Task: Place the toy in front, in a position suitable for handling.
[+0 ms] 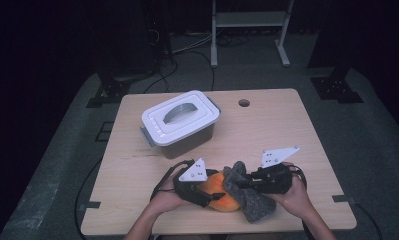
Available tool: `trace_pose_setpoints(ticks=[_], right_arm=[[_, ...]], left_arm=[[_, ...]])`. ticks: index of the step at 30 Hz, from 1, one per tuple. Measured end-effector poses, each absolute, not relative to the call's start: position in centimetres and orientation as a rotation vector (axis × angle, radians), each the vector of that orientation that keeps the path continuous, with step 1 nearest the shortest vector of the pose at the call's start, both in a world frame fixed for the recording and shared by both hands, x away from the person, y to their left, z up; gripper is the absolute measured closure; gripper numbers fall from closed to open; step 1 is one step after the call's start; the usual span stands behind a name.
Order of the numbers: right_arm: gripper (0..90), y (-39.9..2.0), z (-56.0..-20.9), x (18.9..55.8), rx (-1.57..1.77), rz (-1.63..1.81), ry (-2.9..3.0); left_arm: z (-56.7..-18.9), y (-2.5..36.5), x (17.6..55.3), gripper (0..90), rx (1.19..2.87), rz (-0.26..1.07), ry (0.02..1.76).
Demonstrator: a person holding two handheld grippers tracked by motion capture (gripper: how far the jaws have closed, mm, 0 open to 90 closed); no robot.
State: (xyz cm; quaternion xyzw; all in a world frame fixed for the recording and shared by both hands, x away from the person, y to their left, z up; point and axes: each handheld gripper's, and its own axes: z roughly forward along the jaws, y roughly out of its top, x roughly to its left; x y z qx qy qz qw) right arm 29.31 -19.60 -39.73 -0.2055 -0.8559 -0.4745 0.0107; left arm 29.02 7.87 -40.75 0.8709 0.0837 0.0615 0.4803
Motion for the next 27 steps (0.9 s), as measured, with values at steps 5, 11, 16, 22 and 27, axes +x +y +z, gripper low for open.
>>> trace_pose_setpoints(ticks=[5,11,16,22,27], right_arm=[[76.8,-20.4,-40.6,29.6,-0.669,-1.443,-2.667],[76.8,-20.7,-41.2,30.0,-0.700,-1.393,-2.685],[76.8,-21.5,-41.1,30.3,-0.747,-1.410,-2.661],[77.1,-20.9,-38.7,29.3,-0.697,-1.612,-2.590],[77.0,-19.1,-39.0,28.8,-0.642,-1.552,-2.661]], left_arm=[[-41.5,8.5,29.9,10.7,2.110,0.088,0.240],[-42.1,9.7,30.6,18.2,2.082,0.017,0.273],[-40.9,9.9,30.3,33.7,2.081,0.067,0.281],[-39.3,9.2,29.4,36.1,2.132,0.172,0.263],[-39.6,8.4,29.3,30.6,2.142,0.175,0.268]])
